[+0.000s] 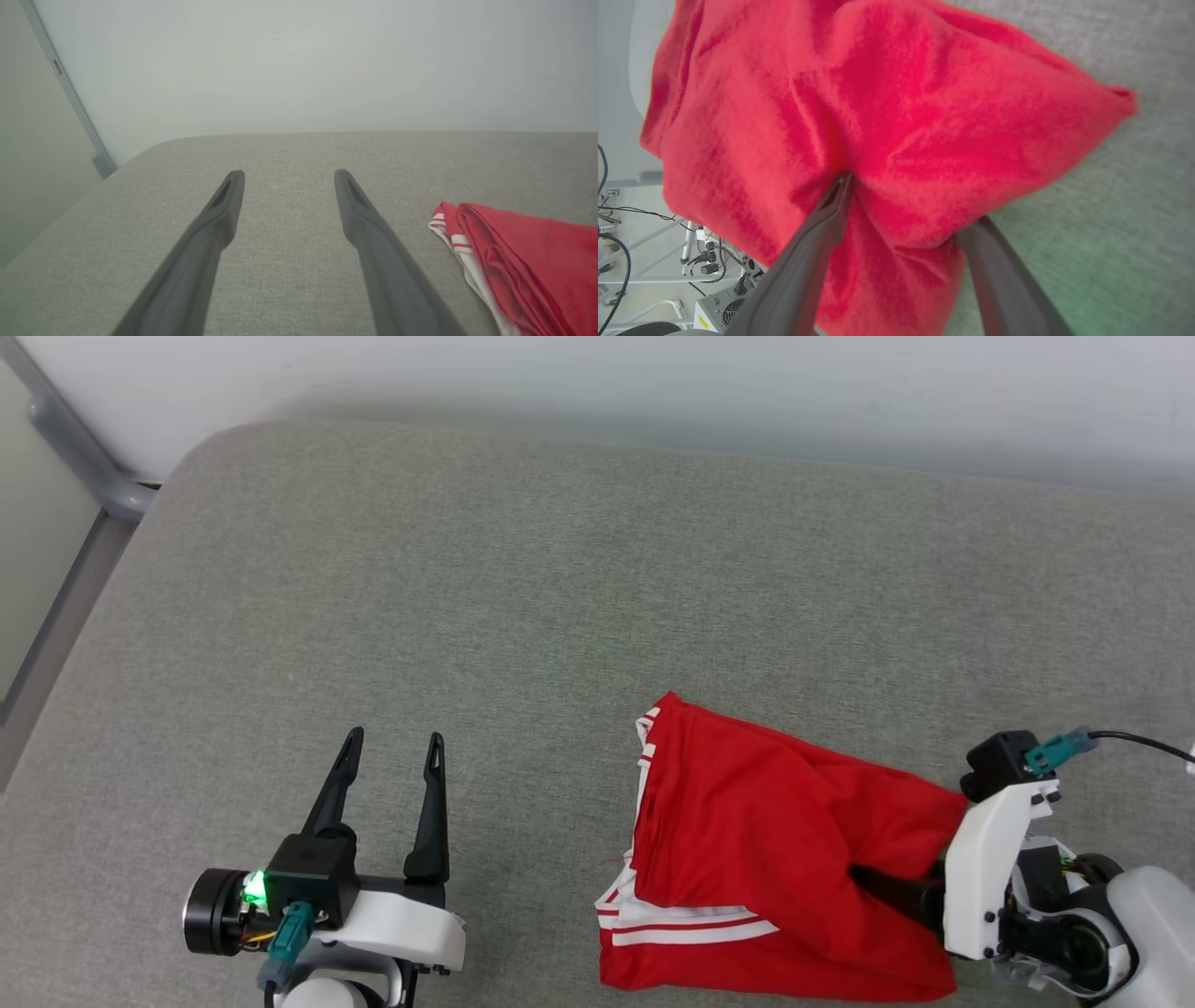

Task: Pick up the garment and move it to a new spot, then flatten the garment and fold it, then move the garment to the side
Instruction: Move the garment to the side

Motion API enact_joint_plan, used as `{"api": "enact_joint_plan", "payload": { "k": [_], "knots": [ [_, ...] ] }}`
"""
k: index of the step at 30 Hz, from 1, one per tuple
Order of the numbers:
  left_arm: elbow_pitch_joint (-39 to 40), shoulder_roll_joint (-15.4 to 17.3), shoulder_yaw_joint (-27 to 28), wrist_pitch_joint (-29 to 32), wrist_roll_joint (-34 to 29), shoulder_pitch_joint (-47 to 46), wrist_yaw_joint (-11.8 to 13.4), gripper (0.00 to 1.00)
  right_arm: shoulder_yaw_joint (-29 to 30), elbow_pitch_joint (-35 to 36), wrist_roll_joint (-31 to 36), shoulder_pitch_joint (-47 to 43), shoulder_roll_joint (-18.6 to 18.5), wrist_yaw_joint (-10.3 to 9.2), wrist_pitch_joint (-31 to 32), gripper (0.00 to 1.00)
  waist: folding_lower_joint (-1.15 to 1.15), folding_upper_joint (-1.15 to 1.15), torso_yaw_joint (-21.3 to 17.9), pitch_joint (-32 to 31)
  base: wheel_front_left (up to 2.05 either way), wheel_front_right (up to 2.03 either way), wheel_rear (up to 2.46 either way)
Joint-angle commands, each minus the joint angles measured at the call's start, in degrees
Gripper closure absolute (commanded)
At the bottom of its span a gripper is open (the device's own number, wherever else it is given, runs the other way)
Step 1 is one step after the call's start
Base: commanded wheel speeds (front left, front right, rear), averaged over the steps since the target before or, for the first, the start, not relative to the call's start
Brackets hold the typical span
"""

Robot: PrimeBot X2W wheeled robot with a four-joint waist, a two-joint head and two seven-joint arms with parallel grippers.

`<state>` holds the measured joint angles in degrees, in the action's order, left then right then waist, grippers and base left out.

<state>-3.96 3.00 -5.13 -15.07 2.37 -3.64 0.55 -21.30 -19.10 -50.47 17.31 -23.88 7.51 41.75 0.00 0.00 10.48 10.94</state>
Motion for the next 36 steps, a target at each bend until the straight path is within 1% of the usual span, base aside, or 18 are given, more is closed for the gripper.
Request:
{"api": "enact_joint_plan", "payload": {
  "k": [1,2,3,5,6,7,9,13,15,21,25,27,31,33,36],
  "knots": [
    [-0.2,-0.1,0.0,-0.1,0.4,-0.7,0.3,0.00,-3.4,-1.7,-0.2,-1.2,1.3,-0.05,-0.2,0.00,0.00,0.00,0.5,0.1,0.00,0.00,0.00],
    [-0.2,-0.1,0.0,-0.1,0.3,-0.8,0.3,0.00,-3.7,-1.8,-0.6,-1.3,1.1,-0.05,-0.8,0.60,0.00,0.00,0.6,0.0,0.00,0.00,0.00],
    [-0.2,-0.1,0.0,-0.1,0.3,-0.9,0.3,0.00,-4.2,-1.7,-0.8,-1.1,1.0,-0.04,-1.7,1.00,0.00,0.00,0.7,0.0,0.00,0.00,0.00],
    [-0.3,-0.1,0.0,-0.1,0.4,-0.8,0.3,0.00,-4.6,-1.4,-0.6,-0.7,0.5,-0.04,-2.7,1.00,0.00,0.00,0.8,-0.1,0.00,0.00,0.00],
    [-0.4,-0.1,0.1,-0.1,0.5,-0.6,0.3,0.00,-5.5,-0.8,-0.2,0.3,-0.7,-0.05,-5.0,1.00,0.00,0.00,0.8,-0.5,0.00,0.00,0.00],
    [-0.4,-0.1,0.1,-0.1,0.5,-0.6,0.3,0.00,-5.5,-0.8,-0.2,0.3,-0.7,-0.05,-5.0,1.00,0.00,0.00,0.8,-0.5,0.00,0.00,0.00],
    [-0.6,-0.1,0.3,-0.1,0.4,0.1,0.4,0.00,-6.3,-0.2,-0.7,1.2,-1.9,-0.05,-6.7,1.00,0.00,0.00,0.5,-1.2,0.00,0.00,0.00],
    [-0.4,-0.1,0.6,-0.1,0.3,1.4,0.7,0.00,-9.0,3.0,0.5,3.8,-4.6,-0.04,-11.0,1.00,0.00,0.00,-0.7,-2.9,0.00,0.00,0.00],
    [-0.2,-0.1,0.9,-0.1,0.4,2.3,0.9,0.00,-11.4,5.1,2.3,4.9,-7.0,-0.04,-12.8,1.00,0.00,0.00,-1.9,-3.8,0.00,0.00,0.00],
    [0.9,-0.1,2.7,-0.1,0.6,4.6,1.2,0.00,-18.6,11.8,6.5,9.7,-13.2,-0.05,-14.5,1.00,0.00,0.00,-9.3,-5.0,0.00,0.00,0.00],
    [1.8,-0.1,3.0,-0.1,0.1,4.9,0.8,0.00,-20.9,14.4,8.4,12.4,-17.1,-0.06,-14.3,1.00,0.00,0.00,-14.3,-4.1,0.00,0.00,0.00],
    [2.3,-0.1,3.3,-0.1,-0.1,4.3,0.8,0.00,-21.0,15.0,8.7,13.6,-18.7,-0.05,-14.0,1.00,0.00,0.00,-16.7,-3.0,0.00,0.00,0.00],
    [3.9,0.3,4.4,-0.1,-0.4,3.0,0.8,0.00,-19.9,14.2,8.3,16.0,-20.7,-0.07,-14.8,1.00,0.00,0.00,-21.0,0.1,0.00,0.00,0.00],
    [4.3,0.7,4.9,-0.1,-0.5,2.2,0.7,0.00,-19.0,13.0,8.9,17.1,-21.4,-0.06,-15.7,1.00,0.00,0.00,-22.4,1.9,0.00,0.00,0.00],
    [5.4,1.0,5.0,-0.1,-0.8,0.7,0.4,0.00,-17.5,10.3,10.0,18.7,-22.7,-0.05,-17.4,1.00,0.00,0.00,-23.3,4.6,0.00,0.00,0.00]
  ]
}}
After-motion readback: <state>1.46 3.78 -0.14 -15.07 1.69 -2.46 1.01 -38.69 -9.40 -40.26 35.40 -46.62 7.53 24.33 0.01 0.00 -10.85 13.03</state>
